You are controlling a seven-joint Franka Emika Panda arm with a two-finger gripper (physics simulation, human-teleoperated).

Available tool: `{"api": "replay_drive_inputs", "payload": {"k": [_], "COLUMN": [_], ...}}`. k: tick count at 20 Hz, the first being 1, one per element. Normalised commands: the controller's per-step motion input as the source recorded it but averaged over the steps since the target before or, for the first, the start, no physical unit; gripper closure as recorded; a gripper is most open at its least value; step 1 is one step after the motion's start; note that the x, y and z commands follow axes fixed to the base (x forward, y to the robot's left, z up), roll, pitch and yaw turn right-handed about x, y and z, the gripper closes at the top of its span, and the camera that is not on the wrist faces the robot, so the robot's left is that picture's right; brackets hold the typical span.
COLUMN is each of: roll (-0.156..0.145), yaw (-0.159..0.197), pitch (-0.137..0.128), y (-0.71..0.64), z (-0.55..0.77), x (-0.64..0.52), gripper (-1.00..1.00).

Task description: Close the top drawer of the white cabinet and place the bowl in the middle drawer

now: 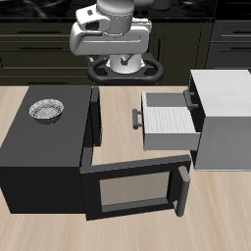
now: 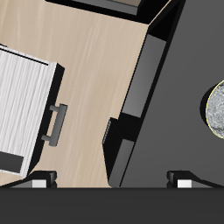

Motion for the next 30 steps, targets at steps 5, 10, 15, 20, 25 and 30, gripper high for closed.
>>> {"api": "replay_drive_inputs", "payload": {"k": [5,10,15,20,25,30], "roll": [-0.033,-0.026,-0.03,-0.002,-0.006,-0.009], "yaw": [0.008,-0.05,-0.055,-0.051,-0.06,-0.023], "pitch": [-0.009,-0.022,-0.036,-0.041,-0.017,-0.003], "y": [-0.35,-0.38,-0.29,-0.15,-0.1,-0.1], "z": [0.12,0.14,0.1,0.11,0.04,-0.04], "x": [0.05,0.04,0.08,0.16,0.21,0.22], "gripper": [-1.0,-1.0,-1.0,-1.0,-1.0,-1.0]}}
